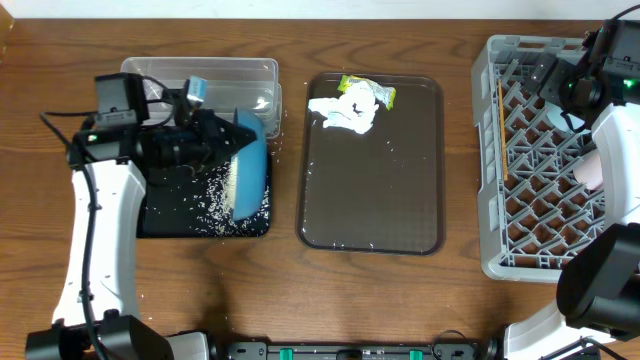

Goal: Sort waste into correct bins and load items into the dishwasher rack
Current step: 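Tilt the blue bowl to pour the rice onto the black tray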

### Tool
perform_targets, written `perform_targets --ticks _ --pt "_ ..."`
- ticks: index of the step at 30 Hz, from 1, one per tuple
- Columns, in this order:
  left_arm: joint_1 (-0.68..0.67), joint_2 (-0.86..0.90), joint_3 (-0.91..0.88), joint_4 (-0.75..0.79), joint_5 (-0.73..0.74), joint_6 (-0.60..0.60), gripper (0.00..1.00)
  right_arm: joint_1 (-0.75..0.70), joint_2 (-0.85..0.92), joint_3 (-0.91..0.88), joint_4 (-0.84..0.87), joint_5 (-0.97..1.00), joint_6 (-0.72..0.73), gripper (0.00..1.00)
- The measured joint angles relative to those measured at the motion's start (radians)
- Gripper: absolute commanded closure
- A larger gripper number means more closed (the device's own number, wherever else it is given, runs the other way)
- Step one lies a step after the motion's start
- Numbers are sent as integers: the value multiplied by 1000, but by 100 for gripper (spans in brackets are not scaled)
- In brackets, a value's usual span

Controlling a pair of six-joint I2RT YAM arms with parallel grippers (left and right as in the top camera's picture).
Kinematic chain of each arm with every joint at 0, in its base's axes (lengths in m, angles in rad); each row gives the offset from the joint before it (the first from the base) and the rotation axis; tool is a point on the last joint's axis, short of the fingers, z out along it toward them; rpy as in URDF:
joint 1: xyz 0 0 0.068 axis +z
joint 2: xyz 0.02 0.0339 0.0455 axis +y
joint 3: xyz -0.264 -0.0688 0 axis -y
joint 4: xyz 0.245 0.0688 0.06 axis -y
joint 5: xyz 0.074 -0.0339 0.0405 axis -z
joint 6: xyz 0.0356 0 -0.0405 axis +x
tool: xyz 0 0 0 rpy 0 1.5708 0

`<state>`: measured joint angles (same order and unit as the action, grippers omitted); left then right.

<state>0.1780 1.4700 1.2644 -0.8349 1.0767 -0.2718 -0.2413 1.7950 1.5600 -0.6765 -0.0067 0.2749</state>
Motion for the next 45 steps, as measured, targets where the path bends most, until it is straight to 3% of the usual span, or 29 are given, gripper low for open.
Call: perform_targets --ticks 8,33,45 --pt "51 0 -6 -51 35 42 94 0 0 0 0 0 0 1" --pt "330 0 -201 -53 410 230 94 0 0 0 0 0 0 1" --pt "386 0 -211 -89 448 251 94 0 0 0 0 0 0 1"
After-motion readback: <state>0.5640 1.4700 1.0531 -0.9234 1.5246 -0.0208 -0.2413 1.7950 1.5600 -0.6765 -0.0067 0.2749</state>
